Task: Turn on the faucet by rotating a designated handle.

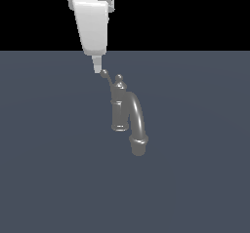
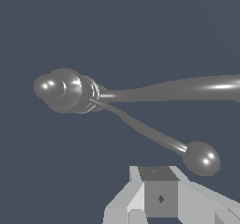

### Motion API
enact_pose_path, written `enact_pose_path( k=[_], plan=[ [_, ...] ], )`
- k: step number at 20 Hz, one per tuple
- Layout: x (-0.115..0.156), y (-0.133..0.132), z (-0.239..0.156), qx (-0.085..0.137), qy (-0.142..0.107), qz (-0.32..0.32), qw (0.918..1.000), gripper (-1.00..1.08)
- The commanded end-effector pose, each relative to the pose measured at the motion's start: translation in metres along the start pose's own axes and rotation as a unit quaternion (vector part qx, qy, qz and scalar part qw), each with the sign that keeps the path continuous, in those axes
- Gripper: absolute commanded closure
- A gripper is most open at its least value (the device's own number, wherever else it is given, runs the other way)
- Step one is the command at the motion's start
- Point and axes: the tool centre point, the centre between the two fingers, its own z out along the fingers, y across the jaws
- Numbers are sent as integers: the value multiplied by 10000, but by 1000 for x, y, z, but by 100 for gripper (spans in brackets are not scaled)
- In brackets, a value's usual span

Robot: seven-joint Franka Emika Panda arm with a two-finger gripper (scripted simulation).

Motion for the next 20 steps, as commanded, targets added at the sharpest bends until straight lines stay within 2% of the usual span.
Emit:
enact_pose_path(
  k=[1, 5, 6, 20],
  plan=[
    [10, 17, 8, -140, -7, 30, 9999, 108],
    [19, 28, 8, -154, -6, 24, 9999, 108],
    [11, 16, -1, -18, -7, -30, 10000, 108],
    [91, 22, 6, -121, -6, 11, 9999, 108]
  ],
)
